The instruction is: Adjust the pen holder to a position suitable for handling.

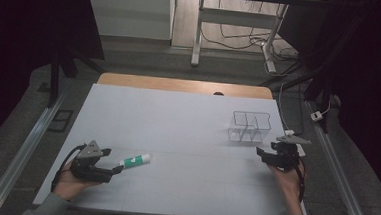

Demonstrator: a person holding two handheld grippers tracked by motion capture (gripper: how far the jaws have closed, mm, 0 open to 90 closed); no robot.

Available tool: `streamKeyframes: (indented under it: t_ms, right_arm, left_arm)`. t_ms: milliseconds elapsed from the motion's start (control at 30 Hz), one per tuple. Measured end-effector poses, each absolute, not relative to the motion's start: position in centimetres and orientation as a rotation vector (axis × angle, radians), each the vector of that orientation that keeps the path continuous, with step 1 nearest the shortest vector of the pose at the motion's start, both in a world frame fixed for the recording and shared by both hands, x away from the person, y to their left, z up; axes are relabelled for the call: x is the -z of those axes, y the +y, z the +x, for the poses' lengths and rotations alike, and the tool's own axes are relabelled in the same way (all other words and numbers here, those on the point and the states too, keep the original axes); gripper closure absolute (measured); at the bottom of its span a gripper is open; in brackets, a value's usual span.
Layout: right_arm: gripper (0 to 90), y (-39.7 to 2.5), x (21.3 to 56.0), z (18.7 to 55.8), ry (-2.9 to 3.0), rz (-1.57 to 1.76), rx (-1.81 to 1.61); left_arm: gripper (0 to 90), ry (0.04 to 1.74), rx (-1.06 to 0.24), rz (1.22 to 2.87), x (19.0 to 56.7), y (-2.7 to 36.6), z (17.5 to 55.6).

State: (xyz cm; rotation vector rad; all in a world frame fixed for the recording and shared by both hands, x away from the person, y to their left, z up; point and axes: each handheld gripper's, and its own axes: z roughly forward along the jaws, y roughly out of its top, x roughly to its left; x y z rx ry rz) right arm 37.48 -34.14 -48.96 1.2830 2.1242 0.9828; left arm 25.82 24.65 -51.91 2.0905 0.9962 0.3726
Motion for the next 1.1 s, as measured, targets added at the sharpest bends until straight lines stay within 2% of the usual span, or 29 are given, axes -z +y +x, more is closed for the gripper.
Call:
streamKeyframes:
  t_ms: [67, 267, 467, 500, 533, 667, 700, 733, 1100]
  right_arm:
    - [33.5, -34.3, 48.9, 37.8, 2.118, 1.293, -0.978]
    - [43.4, -35.0, 48.9, 38.8, 2.093, 1.340, -0.932]
    - [59.6, -35.3, 48.6, 40.0, 2.073, 1.345, -0.907]
    - [59.6, -35.3, 48.6, 40.0, 2.073, 1.345, -0.907]
    - [66.4, -35.4, 48.6, 40.5, 2.080, 1.364, -0.877]
    - [83.1, -35.6, 48.8, 41.2, 2.078, 1.369, -0.887]
    - [83.1, -35.6, 48.8, 41.2, 2.078, 1.369, -0.887]
    - [88.9, -35.6, 48.9, 41.6, 2.081, 1.367, -0.875]
    - [89.0, -35.8, 49.5, 43.8, 2.070, 1.357, -0.857]
  left_arm:
    - [19.9, 0.996, -0.373, 2.091, 51.9, 24.7, 25.8]
    - [19.8, 0.997, -0.372, 2.092, 52.0, 24.7, 25.8]
    - [19.8, 0.995, -0.372, 2.096, 52.0, 24.6, 25.8]
    - [19.8, 0.996, -0.373, 2.097, 52.0, 24.6, 25.8]
    - [19.8, 0.994, -0.372, 2.098, 52.0, 24.6, 25.8]
    - [19.8, 0.990, -0.372, 2.101, 52.0, 24.6, 25.8]
    - [19.8, 0.990, -0.372, 2.101, 52.0, 24.6, 25.8]
    - [19.9, 0.990, -0.371, 2.101, 52.0, 24.6, 25.8]
    - [19.9, 0.991, -0.371, 2.094, 52.0, 24.7, 25.8]
